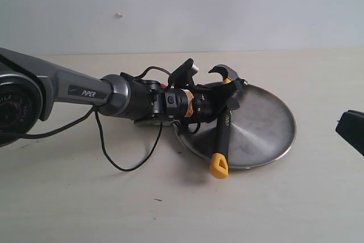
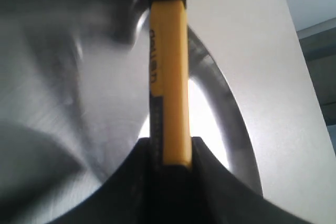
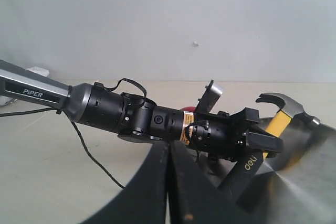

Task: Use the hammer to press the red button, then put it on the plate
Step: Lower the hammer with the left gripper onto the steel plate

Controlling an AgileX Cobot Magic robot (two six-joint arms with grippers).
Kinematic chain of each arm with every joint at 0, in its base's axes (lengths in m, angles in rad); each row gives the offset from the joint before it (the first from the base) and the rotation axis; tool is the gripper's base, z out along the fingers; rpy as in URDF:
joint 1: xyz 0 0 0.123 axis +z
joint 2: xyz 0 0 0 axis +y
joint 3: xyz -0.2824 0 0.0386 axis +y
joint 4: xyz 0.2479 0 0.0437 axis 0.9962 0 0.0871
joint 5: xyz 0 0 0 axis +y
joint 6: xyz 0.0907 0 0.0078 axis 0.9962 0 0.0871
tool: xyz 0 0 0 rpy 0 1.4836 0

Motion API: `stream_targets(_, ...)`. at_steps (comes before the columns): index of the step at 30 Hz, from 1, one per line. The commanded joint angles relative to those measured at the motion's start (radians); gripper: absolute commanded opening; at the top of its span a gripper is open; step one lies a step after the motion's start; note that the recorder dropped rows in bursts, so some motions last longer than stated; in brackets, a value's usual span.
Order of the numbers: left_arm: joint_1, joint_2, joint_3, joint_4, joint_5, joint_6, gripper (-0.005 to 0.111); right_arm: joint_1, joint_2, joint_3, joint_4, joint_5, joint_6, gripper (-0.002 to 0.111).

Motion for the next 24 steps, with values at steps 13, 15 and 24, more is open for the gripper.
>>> stream_targets(13,-0.014,-0.014,-0.041,0.052,0.063,0.002,0.013,0.0,-0.003,0.003,0.001,-0.002,-0.001,0.0)
stream_targets(15,-0.014,-0.014,-0.041,0.052,0.063,0.002,0.014,0.0,-0.003,0.003,0.001,-0.002,-0.001,0.0)
stream_targets(24,-0.014,-0.014,-0.041,0.071,0.055,0.002,0.016,0.0,-0.003,0.003,0.001,-0.002,-0.001,0.0)
